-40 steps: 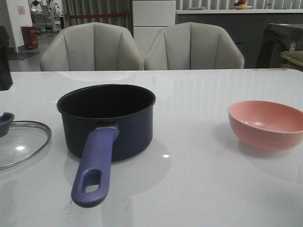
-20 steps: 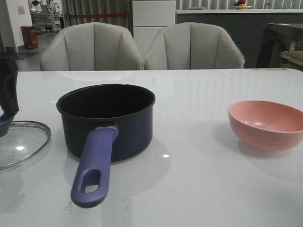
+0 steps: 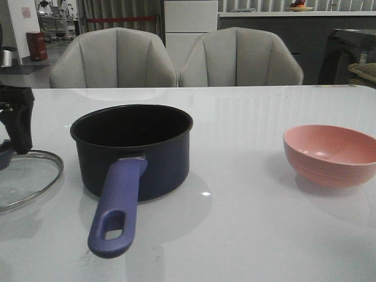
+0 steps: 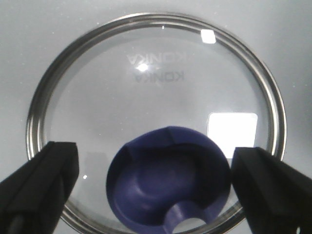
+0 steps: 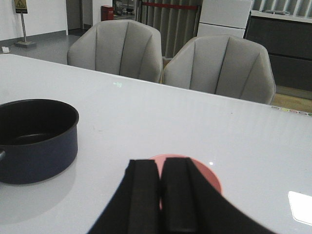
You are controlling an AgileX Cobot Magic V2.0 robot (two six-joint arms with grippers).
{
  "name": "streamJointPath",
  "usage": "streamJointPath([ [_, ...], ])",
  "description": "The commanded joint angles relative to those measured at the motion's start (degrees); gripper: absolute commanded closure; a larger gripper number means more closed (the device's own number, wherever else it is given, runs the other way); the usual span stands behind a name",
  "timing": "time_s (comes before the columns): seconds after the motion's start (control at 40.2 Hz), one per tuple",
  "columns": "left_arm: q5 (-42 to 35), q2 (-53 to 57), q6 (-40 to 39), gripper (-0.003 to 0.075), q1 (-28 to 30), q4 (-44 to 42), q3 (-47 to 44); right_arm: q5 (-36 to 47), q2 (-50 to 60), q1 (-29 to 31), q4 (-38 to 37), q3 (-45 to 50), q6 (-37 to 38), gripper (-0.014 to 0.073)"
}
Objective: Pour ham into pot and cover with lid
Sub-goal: 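Lower the left gripper onto the purple knob of the glass lid, then close the left gripper on the knob and lift the lid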
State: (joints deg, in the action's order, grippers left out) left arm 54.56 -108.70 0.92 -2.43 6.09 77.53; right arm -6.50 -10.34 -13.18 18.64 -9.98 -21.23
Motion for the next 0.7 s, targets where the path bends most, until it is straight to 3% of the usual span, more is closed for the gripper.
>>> streamJointPath([
  [0.0, 0.1, 1.9, -0.2, 0.0073, -0.3, 0.1, 1.9, 4.0, -0.5, -0.1, 0.3, -1.4, -0.5, 0.0442],
  [0.323, 1.2, 0.6, -0.2, 0.0095, -1.1, 0.1, 1.9, 4.0, -0.5, -0.1, 0.3, -1.4, -0.5, 0.0442],
  [0.398, 1.0, 0.6, 0.0, 0.0175, -1.3, 0.1, 1.9, 4.0, -0.5, -0.1, 0.3, -1.4, -0.5, 0.0442],
  [0.622, 1.8, 0.6, 0.2, 0.0511, -1.3, 0.1, 1.9, 4.0, -0.5, -0.1, 0.3, -1.4, -0.5, 0.0442],
  [0.672, 1.8, 0.6, 0.2, 0.0551, -1.3, 0.1, 1.9, 4.0, -0.5, -0.1, 0.3, -1.4, -0.5, 0.0442],
])
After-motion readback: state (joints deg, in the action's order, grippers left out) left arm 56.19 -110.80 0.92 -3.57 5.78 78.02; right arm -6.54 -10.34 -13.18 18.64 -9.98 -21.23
